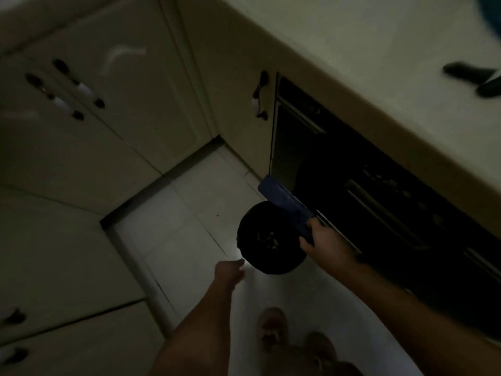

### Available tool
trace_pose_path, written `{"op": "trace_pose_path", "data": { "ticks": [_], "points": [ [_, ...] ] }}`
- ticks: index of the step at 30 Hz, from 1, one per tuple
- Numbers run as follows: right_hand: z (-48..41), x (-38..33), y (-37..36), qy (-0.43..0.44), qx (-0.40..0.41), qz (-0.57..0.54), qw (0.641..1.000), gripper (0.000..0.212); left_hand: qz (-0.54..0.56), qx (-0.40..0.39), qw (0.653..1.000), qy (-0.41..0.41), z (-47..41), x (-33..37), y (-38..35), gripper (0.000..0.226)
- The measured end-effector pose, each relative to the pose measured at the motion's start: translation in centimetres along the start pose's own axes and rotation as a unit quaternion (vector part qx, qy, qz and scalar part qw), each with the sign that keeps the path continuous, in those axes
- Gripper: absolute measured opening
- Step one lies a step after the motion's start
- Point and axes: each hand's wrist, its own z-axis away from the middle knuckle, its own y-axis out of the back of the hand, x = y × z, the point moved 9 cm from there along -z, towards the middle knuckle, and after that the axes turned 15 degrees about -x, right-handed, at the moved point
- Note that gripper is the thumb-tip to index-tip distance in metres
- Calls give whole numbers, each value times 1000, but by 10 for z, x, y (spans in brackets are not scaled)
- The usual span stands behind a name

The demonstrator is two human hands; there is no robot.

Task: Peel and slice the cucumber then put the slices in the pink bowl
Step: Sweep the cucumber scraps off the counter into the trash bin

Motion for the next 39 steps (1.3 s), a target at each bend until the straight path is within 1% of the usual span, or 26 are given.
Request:
{"op": "trace_pose_path", "data": {
  "ticks": [2, 5, 7, 9, 12, 14, 15, 17, 20, 22, 25, 28, 31, 35, 37, 39],
  "points": [
    [-15, 10, -13, 11, -3, 12, 1000, 39, 2, -25, 1000, -1, -32, -12, -13, 16],
    [-31, 21, -27, 27, 10, 42, 999, 40, 21, -34, 999, -6, -70, -25, -28, 24],
    [-38, 28, -34, 34, 12, 40, 999, 38, 32, -56, 998, -28, -89, -26, -41, 18],
    [-41, 31, -36, 45, 23, 45, 998, 37, 24, -69, 997, -32, -102, -28, -47, 7],
    [-36, 32, -36, 64, 34, 44, 996, 37, -22, -86, 996, -21, -118, -33, -46, 11],
    [-30, 29, -35, 73, 39, 56, 995, 37, -10, -91, 995, -27, -136, -34, -43, 6],
    [-24, 27, -33, 78, 41, 60, 994, 37, 4, -87, 996, -26, -146, -36, -37, 10],
    [-8, 18, -30, 94, 42, 40, 994, 36, 14, -84, 996, -36, -125, -26, -32, 20],
    [26, -4, -20, 122, 38, 17, 992, 34, -6, -61, 997, -35, -91, -25, -10, 23],
    [55, -20, -9, 134, 33, 14, 990, 33, -5, -53, 998, -26, -37, -17, -1, 21],
    [112, -46, 15, 163, 35, 11, 986, 32, -18, -41, 998, -46, 55, 12, 3, 9],
    [174, -64, 50, 183, 52, -7, 982, 35, -21, -35, 997, -70, 144, 45, -2, 13],
    [225, -68, 94, 179, 91, -29, 979, 41, -21, -51, 995, -87, 207, 75, -8, 16],
    [275, -61, 151, 168, 154, -48, 972, 46, -63, -62, 991, -97, 259, 110, -18, 30],
    [292, -46, 182, 144, 201, -42, 968, 46, -70, -65, 990, -106, 289, 129, -30, 27],
    [304, -19, 211, 105, 251, -24, 962, 41, -92, -69, 987, -111, 315, 146, -43, 23]
  ]
}}
